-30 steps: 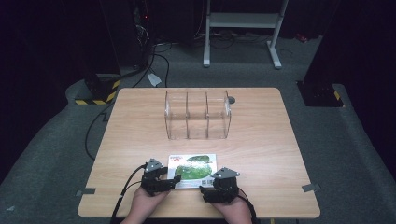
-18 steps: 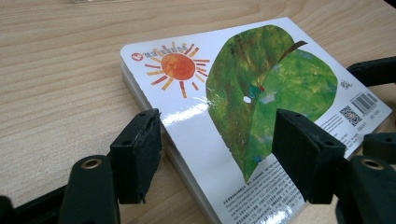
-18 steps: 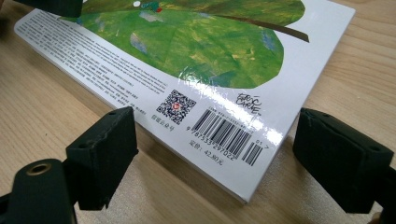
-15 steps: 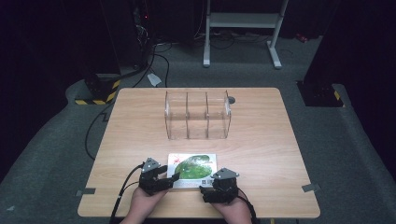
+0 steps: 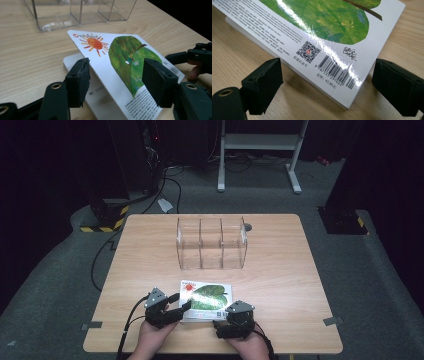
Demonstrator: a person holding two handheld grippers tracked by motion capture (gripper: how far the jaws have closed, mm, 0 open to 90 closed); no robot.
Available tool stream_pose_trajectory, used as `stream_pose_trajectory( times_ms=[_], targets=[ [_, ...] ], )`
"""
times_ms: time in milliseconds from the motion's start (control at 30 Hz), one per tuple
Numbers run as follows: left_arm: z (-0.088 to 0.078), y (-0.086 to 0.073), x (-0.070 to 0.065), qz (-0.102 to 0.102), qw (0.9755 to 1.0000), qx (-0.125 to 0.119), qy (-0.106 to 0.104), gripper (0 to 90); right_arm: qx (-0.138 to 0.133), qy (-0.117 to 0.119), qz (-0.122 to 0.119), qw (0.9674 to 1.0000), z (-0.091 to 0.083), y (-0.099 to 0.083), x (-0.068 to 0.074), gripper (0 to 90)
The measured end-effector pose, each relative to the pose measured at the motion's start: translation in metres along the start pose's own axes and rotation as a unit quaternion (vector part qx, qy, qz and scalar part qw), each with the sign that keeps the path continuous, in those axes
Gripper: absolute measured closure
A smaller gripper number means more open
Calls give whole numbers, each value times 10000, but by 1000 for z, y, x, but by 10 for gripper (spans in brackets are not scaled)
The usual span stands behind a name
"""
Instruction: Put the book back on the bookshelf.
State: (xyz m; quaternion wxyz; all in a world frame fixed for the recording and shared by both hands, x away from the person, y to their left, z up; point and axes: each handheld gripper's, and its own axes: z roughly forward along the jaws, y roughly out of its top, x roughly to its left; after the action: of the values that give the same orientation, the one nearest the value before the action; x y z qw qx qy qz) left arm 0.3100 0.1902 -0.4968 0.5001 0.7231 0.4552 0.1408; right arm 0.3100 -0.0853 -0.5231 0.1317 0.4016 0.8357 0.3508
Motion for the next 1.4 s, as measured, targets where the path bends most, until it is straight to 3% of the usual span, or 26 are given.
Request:
stream_pose_trajectory(
  times_ms=[233,300,400,800,1000,1067,1200,1400],
  targets=[
    [-2,3,-1,32,10000,-42,-52,400,-87,-32,92,9999,-1,-1,-2,146],
    [-2,2,-1,54,10000,-12,-37,400,-112,38,283,9995,-3,-2,-3,154],
    [-1,2,1,17,10000,13,-58,399,-107,24,337,9994,-3,-2,-2,158],
    [5,-1,8,-268,9993,236,-149,357,-184,41,186,9996,-3,-2,-4,184],
    [10,-2,9,-283,9989,318,-221,360,-188,25,178,9997,-3,-2,-4,201],
    [14,-2,11,-438,9978,390,-313,353,-188,22,176,9997,-3,-2,-4,201],
    [19,1,12,-525,9965,486,-437,363,-172,-7,193,9997,-3,-2,-3,202],
    [24,2,13,-492,9955,590,-556,392,-149,-65,107,9998,-2,-2,0,207]
  ],
)
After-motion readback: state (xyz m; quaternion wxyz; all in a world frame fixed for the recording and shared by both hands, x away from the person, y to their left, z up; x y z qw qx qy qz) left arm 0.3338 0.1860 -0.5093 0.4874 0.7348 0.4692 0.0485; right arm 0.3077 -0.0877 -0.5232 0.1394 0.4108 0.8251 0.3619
